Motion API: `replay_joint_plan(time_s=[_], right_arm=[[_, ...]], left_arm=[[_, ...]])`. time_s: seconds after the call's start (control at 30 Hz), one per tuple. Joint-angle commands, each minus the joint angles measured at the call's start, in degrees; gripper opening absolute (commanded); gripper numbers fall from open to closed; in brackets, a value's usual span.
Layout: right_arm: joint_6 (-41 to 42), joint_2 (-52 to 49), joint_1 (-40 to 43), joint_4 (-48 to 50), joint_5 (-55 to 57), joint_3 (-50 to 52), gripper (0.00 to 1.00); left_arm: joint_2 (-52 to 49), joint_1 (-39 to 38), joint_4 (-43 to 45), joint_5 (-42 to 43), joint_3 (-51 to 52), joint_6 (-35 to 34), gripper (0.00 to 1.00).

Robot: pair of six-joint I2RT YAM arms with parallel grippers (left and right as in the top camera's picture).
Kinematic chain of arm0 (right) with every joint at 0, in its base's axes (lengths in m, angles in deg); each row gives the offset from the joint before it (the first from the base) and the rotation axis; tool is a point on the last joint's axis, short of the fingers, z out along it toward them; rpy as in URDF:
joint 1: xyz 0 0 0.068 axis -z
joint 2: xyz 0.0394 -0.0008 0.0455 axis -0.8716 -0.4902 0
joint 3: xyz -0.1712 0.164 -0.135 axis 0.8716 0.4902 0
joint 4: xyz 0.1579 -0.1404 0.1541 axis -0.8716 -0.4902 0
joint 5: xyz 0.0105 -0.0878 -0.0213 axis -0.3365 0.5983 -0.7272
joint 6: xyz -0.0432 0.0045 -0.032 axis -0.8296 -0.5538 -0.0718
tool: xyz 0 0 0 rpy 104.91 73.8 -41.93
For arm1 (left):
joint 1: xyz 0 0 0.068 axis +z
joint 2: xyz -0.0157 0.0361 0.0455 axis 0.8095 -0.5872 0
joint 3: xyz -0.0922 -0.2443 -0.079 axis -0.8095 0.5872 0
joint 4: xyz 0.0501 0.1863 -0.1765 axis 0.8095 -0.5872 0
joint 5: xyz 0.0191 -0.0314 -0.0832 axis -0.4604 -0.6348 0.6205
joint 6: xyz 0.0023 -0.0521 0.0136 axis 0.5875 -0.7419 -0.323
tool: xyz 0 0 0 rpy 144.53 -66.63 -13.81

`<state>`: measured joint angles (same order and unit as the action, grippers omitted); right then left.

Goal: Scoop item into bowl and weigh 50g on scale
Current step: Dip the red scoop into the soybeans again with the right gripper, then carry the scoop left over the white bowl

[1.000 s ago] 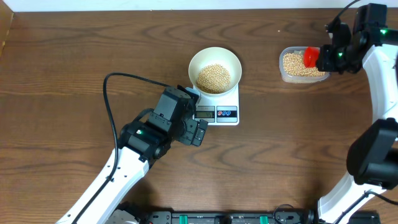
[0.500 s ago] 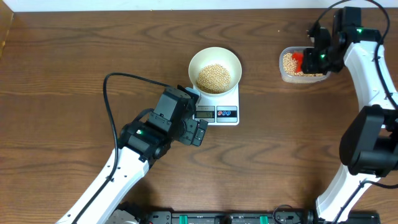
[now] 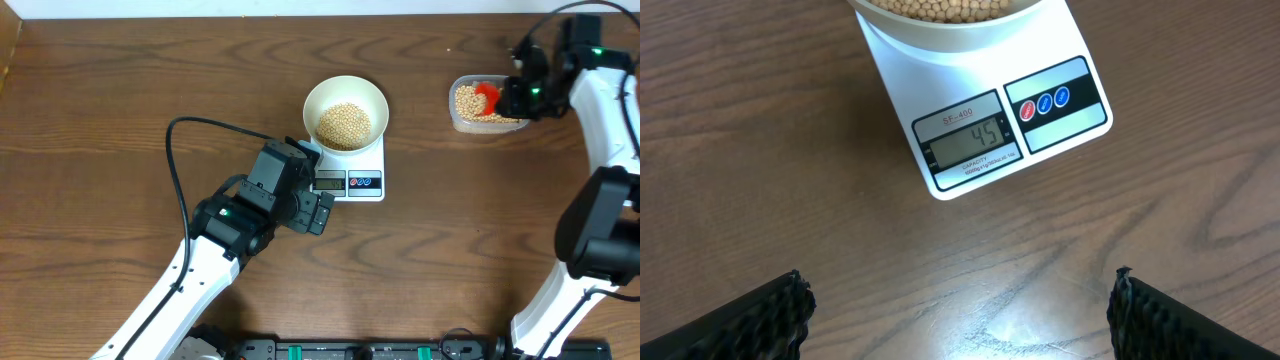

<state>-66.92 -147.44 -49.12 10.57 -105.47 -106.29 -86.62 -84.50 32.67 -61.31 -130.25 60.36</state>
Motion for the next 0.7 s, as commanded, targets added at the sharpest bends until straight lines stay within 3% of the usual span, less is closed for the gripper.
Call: replay_joint_plan(time_s=[0.0,0.67], right_arm=[[-1.9,0.0,2.9,-0.2,-8.8,-1.1,0.01],[-6.4,0.1,8.0,-1.4,-45.2,-1.1,0.01]], left_arm=[[0.7,0.2,-0.2,-0.5,0.3,0.4,0.96],[0.7,0.2,-0.2,-0.5,0.3,0.4,0.96]])
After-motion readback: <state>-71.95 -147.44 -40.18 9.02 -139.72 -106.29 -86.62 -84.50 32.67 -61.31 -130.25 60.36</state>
